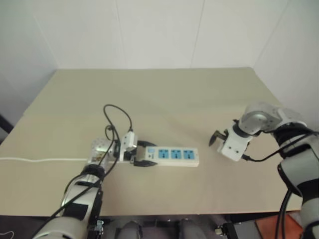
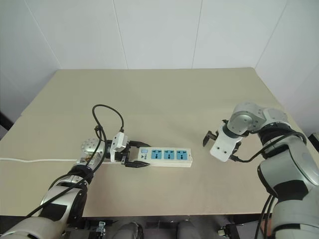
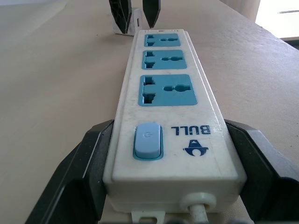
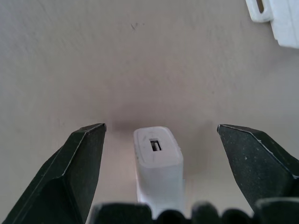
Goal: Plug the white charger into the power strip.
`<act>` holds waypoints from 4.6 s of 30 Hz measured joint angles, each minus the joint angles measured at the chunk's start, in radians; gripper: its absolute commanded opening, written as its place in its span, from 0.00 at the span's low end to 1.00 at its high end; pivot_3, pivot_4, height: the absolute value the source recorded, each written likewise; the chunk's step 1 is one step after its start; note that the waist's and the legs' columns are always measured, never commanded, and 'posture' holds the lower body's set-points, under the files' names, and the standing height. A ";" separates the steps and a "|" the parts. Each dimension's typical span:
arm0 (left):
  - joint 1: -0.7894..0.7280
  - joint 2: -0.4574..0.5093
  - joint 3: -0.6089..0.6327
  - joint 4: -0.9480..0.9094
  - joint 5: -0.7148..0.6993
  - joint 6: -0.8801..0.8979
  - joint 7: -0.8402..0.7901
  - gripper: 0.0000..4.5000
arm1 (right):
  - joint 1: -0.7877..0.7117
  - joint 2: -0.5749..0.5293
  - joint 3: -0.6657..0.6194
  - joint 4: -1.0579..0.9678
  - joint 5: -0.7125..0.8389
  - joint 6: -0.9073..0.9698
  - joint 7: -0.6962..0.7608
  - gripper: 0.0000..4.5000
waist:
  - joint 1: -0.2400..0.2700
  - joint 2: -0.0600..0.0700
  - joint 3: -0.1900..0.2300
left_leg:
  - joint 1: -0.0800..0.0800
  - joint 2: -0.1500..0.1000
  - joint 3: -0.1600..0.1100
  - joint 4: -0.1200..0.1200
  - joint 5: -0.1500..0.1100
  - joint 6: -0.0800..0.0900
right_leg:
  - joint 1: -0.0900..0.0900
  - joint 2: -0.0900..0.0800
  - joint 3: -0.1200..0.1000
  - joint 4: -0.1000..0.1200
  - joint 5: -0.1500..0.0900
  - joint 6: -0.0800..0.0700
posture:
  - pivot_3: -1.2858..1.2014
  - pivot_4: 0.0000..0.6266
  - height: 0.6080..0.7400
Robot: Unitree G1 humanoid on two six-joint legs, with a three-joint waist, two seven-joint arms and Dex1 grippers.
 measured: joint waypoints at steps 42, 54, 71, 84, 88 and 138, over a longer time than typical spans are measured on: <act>0.008 0.006 -0.018 -0.009 0.000 -0.001 0.024 0.73 | -0.059 0.039 -0.209 0.221 0.164 0.027 -0.159 0.25 | -0.003 0.002 -0.003 | 0.004 0.000 0.000 -0.001 0.000 0.000 | 0.006 0.000 0.000 0.000 0.000 -0.001 | 0.52 0.24 1.00; 0.033 0.017 -0.027 -0.080 -0.010 0.094 0.030 0.73 | 0.470 0.188 -0.620 -0.649 1.030 1.068 0.137 0.25 | 0.002 0.003 -0.003 | 0.001 0.000 -0.001 -0.001 0.000 0.000 | 0.002 0.000 0.000 0.002 0.000 0.000 | 0.52 0.24 1.00; 0.021 0.019 -0.055 -0.079 -0.008 0.085 0.043 0.73 | 0.577 0.419 -0.588 -0.859 1.122 1.428 0.022 0.25 | 0.004 0.003 -0.003 | 0.001 0.000 -0.001 -0.001 0.000 0.000 | 0.001 0.001 0.000 0.002 0.000 0.000 | 0.52 0.24 1.00; 0.015 0.021 -0.060 -0.071 -0.008 0.085 0.042 0.73 | 0.559 0.429 -0.587 -0.749 1.063 1.413 0.083 0.25 | 0.004 0.003 -0.003 | 0.001 0.000 -0.001 -0.001 0.000 0.000 | 0.001 0.001 0.000 0.001 0.000 0.000 | 0.52 0.24 1.00; 0.012 0.021 -0.061 -0.065 -0.008 0.084 0.040 0.73 | 0.559 0.446 -0.585 -0.739 1.046 1.406 0.090 0.25 | 0.004 0.003 -0.003 | 0.001 0.000 -0.001 -0.001 0.000 0.000 | 0.001 0.001 0.000 0.001 0.000 0.000 | 0.52 0.24 1.00; 0.003 0.021 -0.065 -0.053 -0.008 0.081 0.038 0.73 | 0.562 0.497 -0.575 -0.625 0.928 1.255 0.108 0.25 | 0.004 0.003 -0.003 | 0.001 0.000 -0.001 -0.001 0.000 0.000 | 0.001 0.001 0.000 0.001 0.000 0.000 | 0.52 0.24 1.00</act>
